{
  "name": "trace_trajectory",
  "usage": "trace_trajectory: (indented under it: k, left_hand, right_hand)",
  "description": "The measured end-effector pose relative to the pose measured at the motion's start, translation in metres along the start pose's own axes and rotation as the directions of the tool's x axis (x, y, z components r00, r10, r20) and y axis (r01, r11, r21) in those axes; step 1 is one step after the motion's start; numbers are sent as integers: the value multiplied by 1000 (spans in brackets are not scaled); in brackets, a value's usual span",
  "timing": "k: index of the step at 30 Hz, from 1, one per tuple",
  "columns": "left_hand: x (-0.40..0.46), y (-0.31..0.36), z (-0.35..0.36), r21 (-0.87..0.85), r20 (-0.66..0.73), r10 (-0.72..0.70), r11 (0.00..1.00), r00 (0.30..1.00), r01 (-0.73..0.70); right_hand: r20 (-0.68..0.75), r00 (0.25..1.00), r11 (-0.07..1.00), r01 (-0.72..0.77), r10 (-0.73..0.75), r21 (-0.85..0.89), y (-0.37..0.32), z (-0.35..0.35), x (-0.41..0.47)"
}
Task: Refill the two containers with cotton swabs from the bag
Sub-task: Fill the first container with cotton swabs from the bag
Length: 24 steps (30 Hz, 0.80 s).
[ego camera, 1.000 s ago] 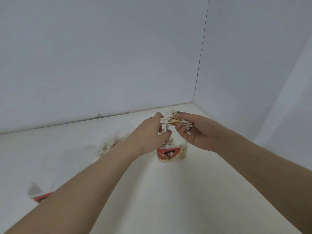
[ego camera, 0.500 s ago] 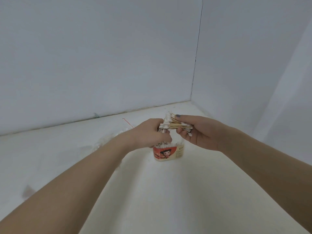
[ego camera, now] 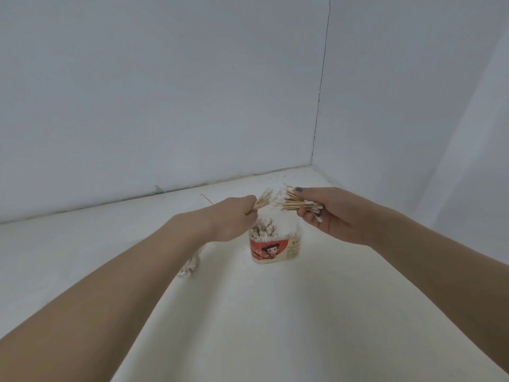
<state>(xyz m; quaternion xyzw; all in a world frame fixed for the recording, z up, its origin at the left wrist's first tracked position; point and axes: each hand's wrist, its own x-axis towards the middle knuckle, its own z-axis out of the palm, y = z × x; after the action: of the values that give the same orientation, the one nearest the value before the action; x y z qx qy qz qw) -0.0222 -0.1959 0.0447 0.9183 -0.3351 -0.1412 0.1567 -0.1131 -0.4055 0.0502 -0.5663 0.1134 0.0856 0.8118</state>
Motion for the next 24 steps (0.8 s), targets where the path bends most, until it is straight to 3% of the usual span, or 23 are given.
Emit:
trace_trajectory:
  k: [2, 7, 13, 17, 20, 24]
  left_hand:
    - [0, -2, -3, 99, -39, 7, 995, 999, -3]
    - [6, 12, -7, 138, -45, 95, 987, 994, -88]
    - [6, 16, -9, 181, 45, 106, 977, 993, -112]
    - [0, 21, -15, -180, 122, 124, 979, 985, -101]
    - [-4, 23, -16, -473, 229, 185, 879, 956, -56]
    - [-5, 21, -13, -688, 277, 183, 723, 943, 62]
  right_hand:
    - [24, 999, 999, 32, -32, -28, -4, -1, -2]
    - [201, 973, 957, 161, -112, -243, -11, 21, -10]
    - [149, 980, 912, 180, -134, -368, -9, 29, -13]
    - [113, 984, 898, 171, -136, -406, -8, 23, -11]
    - [107, 982, 894, 187, -157, -406, -8, 20, -9]
    - [164, 965, 861, 256, -203, -439, -7, 16, -9]
